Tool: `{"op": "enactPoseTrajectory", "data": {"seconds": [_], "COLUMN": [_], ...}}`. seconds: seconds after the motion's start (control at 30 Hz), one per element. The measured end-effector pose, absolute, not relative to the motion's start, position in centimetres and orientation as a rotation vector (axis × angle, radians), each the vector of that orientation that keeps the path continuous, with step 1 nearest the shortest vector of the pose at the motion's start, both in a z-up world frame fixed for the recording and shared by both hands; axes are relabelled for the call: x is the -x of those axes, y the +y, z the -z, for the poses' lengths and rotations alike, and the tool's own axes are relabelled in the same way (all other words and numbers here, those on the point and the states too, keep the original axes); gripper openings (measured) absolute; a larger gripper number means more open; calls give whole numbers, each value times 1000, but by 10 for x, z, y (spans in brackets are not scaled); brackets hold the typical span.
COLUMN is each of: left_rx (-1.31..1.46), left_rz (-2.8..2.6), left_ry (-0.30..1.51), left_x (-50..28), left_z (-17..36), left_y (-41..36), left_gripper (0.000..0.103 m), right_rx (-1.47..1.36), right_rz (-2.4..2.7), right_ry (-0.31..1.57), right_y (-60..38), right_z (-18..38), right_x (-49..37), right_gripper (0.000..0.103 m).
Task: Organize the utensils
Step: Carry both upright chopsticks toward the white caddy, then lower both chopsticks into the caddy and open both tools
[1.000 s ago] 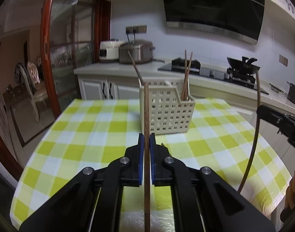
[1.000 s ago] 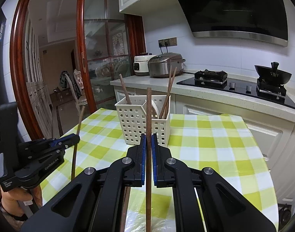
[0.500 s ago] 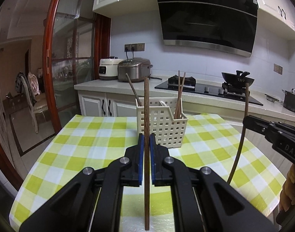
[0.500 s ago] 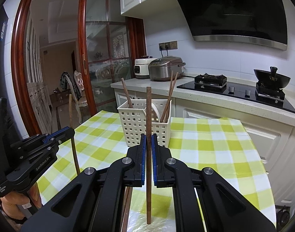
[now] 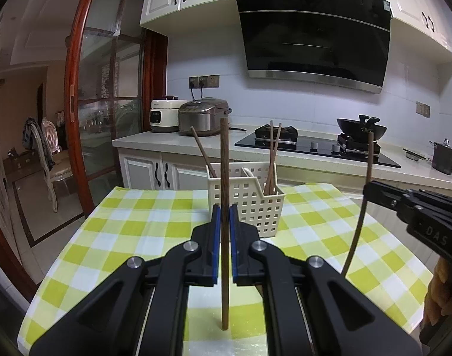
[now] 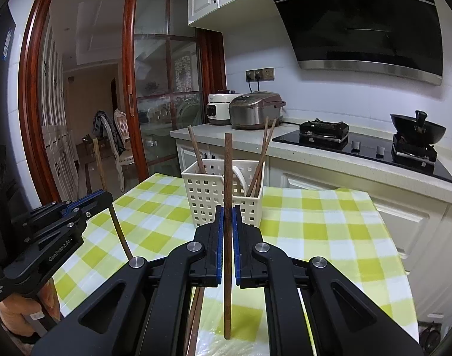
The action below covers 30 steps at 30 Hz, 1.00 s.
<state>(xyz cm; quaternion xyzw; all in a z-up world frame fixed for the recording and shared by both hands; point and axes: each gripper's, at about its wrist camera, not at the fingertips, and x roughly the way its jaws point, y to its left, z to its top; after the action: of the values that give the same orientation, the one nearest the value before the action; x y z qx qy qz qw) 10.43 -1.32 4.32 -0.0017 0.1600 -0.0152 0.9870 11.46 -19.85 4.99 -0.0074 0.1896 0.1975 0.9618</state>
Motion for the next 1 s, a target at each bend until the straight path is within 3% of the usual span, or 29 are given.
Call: {"op": "enactPoseTrajectory", "data": {"seconds": [0.53, 1.0], "left_rx": [-3, -31], "left_rz": [56, 72], "left_ry": [261, 135], "left_x": [-128, -202], "left_z": [-70, -165], "left_y": [-14, -14], "left_gripper": [6, 6], "right_rx": [52, 54], "right_rz": [-401, -409], "right_ry": [327, 225], "right_y": [-182, -172], "right_z": [-72, -135], "right_x": [-142, -213], "right_gripper": [6, 6]}}
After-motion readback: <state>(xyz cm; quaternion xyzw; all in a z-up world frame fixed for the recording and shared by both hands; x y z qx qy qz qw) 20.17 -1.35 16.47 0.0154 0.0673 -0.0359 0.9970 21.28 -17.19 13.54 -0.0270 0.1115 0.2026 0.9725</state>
